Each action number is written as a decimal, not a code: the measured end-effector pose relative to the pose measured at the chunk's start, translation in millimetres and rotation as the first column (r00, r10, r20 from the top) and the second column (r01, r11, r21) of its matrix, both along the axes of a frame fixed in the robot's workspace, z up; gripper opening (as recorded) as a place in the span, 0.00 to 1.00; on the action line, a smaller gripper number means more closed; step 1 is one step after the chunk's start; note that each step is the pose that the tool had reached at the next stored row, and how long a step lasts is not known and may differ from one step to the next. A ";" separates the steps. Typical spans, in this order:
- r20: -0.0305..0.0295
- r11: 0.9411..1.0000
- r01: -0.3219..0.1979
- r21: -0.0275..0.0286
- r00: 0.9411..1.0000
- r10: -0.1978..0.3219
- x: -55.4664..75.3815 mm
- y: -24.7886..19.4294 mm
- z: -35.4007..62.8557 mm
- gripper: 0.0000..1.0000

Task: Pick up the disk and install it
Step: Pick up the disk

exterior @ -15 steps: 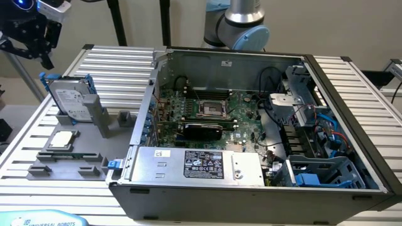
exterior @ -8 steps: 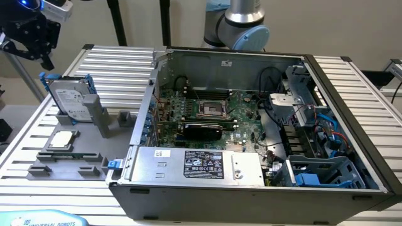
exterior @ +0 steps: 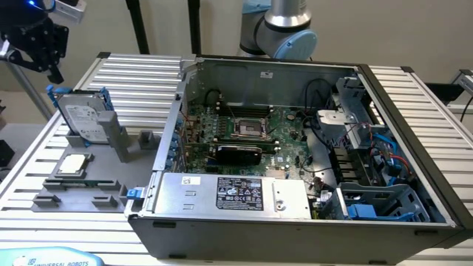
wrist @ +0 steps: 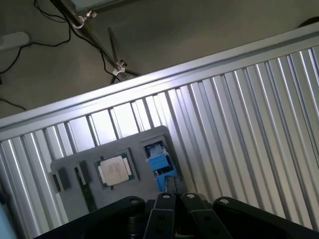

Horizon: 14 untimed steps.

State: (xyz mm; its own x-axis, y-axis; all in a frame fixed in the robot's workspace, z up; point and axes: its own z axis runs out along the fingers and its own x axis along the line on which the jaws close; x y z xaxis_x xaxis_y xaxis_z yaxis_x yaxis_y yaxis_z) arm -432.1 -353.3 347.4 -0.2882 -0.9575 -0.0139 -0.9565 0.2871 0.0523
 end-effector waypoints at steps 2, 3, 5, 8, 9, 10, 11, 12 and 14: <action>0.000 1.000 -0.026 -0.001 1.000 0.026 0.3 0.0 -0.2 0.11; 0.000 0.999 -0.039 -0.002 0.999 0.039 0.6 0.1 -0.3 0.11; 0.000 0.998 -0.062 -0.002 0.998 0.062 1.5 0.1 -0.6 0.11; 0.000 0.995 -0.098 -0.003 0.995 0.098 2.9 0.1 -0.9 0.11; 0.000 0.994 -0.109 -0.004 0.994 0.109 3.4 0.1 -1.0 0.11; 0.000 0.993 -0.121 -0.004 0.993 0.121 3.8 0.1 -1.2 0.11; 0.000 0.991 -0.133 -0.004 0.991 0.133 4.3 0.0 -1.3 0.11; 0.000 0.989 -0.146 -0.004 0.989 0.146 4.7 0.1 -1.4 0.11; 0.000 0.985 -0.171 -0.005 0.985 0.171 5.3 0.0 -1.7 0.11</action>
State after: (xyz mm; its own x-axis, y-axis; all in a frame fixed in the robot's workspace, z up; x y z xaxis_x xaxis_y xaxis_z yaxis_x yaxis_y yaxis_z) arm -426.9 -353.3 345.6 -0.1201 -0.9927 -0.0089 -0.9915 0.1194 0.0511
